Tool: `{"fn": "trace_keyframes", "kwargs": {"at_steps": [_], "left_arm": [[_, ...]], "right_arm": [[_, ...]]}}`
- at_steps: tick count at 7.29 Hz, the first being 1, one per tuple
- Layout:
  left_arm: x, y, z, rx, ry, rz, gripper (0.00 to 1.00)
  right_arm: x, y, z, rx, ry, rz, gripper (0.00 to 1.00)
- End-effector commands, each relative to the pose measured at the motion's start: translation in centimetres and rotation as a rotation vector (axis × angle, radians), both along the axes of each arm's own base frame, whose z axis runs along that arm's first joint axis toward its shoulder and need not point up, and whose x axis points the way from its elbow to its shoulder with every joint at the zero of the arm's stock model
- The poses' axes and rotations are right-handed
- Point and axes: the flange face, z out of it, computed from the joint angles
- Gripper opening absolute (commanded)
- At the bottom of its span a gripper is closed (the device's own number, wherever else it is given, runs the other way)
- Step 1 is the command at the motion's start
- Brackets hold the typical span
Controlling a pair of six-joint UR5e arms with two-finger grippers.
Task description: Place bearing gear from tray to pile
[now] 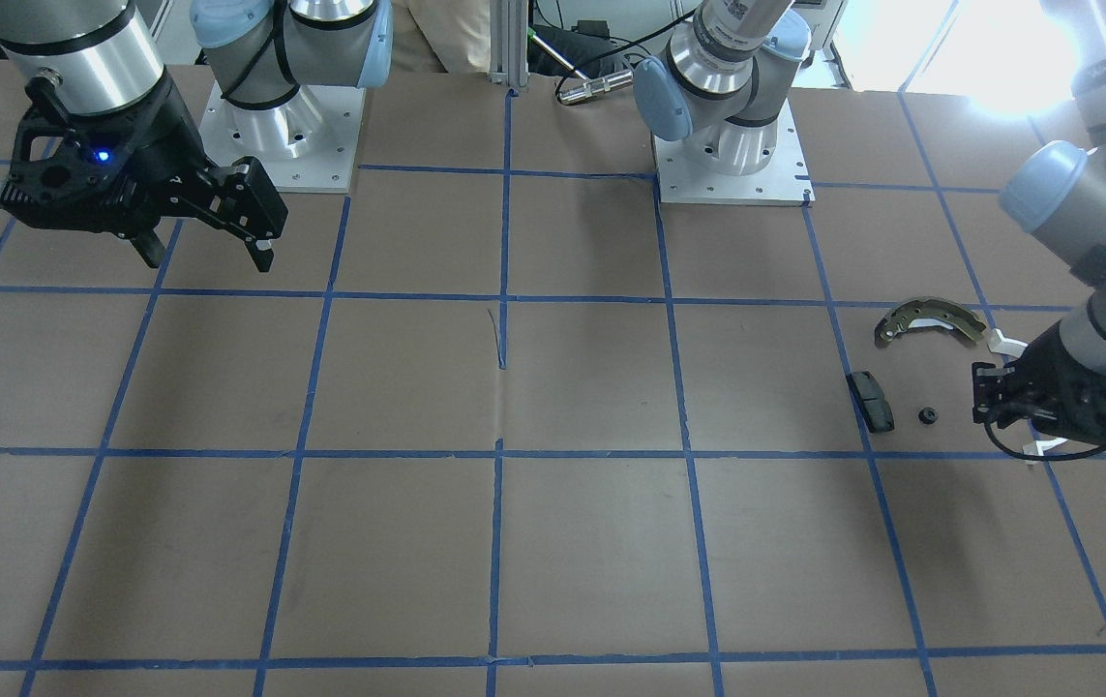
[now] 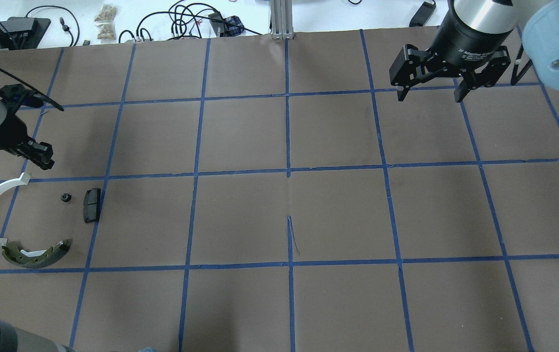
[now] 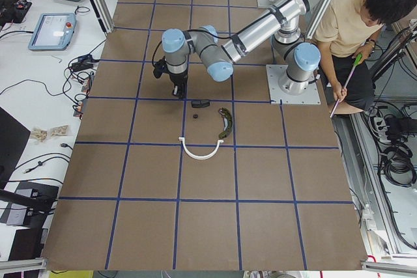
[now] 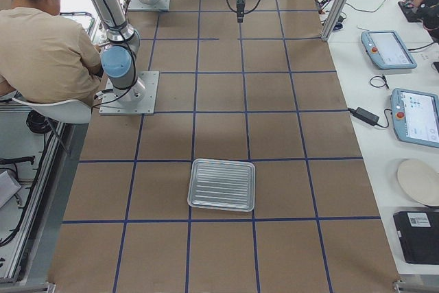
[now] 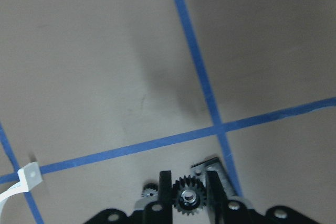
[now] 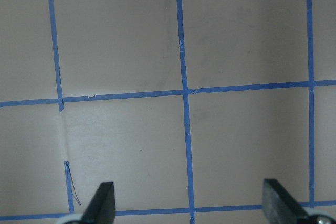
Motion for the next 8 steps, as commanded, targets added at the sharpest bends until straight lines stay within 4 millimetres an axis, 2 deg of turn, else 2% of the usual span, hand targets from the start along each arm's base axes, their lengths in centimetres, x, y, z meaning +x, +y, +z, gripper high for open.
{"fn": "trace_keyframes", "kwargs": {"at_steps": [1, 2, 3, 6, 8], "left_arm": [[3.5, 1.2, -4.4, -0.05, 0.014, -0.066, 0.07], [2.9, 2.0, -6.9, -0.041, 0.019, -0.06, 0.07], [2.7, 2.3, -7.7, -0.067, 0.0, -0.056, 0.07], [2.6, 2.4, -7.5, -0.064, 0.003, -0.041, 0.07], [1.5, 2.8, -7.3, -0.026, 0.045, -0.01, 0.08]], "right_arm": [[-0.1, 0.0, 0.0, 0.0, 0.004, 0.001, 1.0], [-0.1, 0.0, 0.0, 0.0, 0.007, 0.002, 1.0], [-0.1, 0.0, 0.0, 0.0, 0.009, 0.002, 1.0], [-0.1, 0.3, 0.0, 0.0, 0.011, 0.003, 1.0], [-0.1, 0.4, 0.1, 0.0, 0.012, 0.005, 1.0]]}}
